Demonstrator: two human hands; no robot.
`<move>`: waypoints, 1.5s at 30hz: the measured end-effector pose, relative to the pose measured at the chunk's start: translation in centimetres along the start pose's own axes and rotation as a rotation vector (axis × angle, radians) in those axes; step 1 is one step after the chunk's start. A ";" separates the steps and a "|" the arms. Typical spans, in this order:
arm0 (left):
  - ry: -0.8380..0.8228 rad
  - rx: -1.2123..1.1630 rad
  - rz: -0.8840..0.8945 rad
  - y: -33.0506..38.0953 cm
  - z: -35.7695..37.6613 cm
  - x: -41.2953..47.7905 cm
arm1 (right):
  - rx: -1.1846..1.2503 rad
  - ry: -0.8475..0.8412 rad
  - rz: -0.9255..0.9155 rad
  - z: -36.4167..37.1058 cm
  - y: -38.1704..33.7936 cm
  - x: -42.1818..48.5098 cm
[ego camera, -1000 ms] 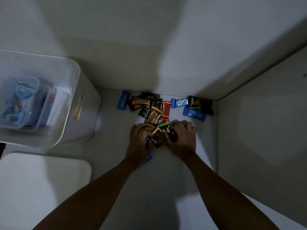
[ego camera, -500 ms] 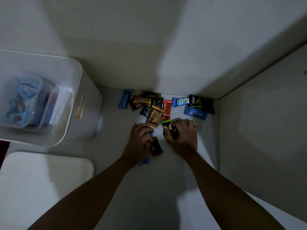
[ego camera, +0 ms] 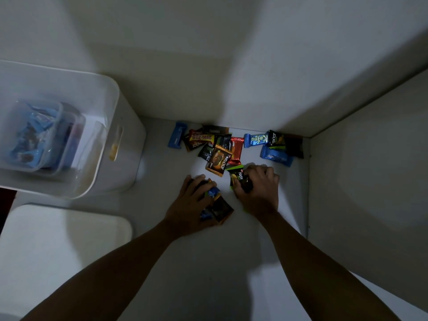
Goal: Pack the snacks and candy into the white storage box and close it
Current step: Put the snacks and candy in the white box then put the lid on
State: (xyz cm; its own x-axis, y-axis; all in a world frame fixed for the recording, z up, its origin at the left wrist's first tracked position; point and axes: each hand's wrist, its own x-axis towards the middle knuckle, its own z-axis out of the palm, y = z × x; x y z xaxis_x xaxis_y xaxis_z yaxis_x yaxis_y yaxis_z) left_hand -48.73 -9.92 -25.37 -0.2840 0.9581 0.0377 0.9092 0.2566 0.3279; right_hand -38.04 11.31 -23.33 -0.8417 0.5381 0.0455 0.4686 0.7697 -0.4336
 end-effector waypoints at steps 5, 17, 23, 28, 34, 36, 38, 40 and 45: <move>0.155 -0.064 -0.064 0.1 0.1 0.2 | 0.016 0.085 -0.052 0.3 0.1 -0.2; 0.378 -0.192 -0.184 -0.8 -1.5 2.2 | 0.090 0.233 -0.169 1.0 0.9 -0.4; 0.230 -0.233 -0.317 -1.3 -2.1 2.0 | 0.200 0.197 -0.034 0.1 -0.8 -0.4; 0.356 -0.328 -0.323 0.4 -5.2 2.4 | 0.310 0.194 0.092 -2.1 -2.7 -0.1; 0.595 -0.411 -0.350 2.2 -11.7 3.5 | 0.391 0.406 0.111 -7.7 -7.5 2.5; 0.711 -0.427 -0.322 2.6 -14.9 3.1 | 0.433 0.472 0.076 -10.0 -9.9 3.6; 0.818 -0.423 -0.273 2.7 -18.2 2.2 | 0.462 0.500 0.023 -11.9 -12.7 4.6; 0.897 -0.397 -0.254 2.1 -21.4 0.6 | 0.478 0.507 -0.027 -13.2 -16.0 5.4; 0.959 -0.313 -0.371 -2.8 -27.9 -4.3 | 0.540 0.473 -0.136 -13.7 -25.1 6.9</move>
State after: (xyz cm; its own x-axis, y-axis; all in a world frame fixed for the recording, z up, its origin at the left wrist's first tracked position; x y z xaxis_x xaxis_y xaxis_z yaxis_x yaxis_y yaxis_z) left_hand -58.58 -18.32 -0.10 -0.7708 0.2918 0.5664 0.6370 0.3364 0.6936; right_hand -51.95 0.36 0.18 -0.6198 0.6344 0.4620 0.0673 0.6295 -0.7741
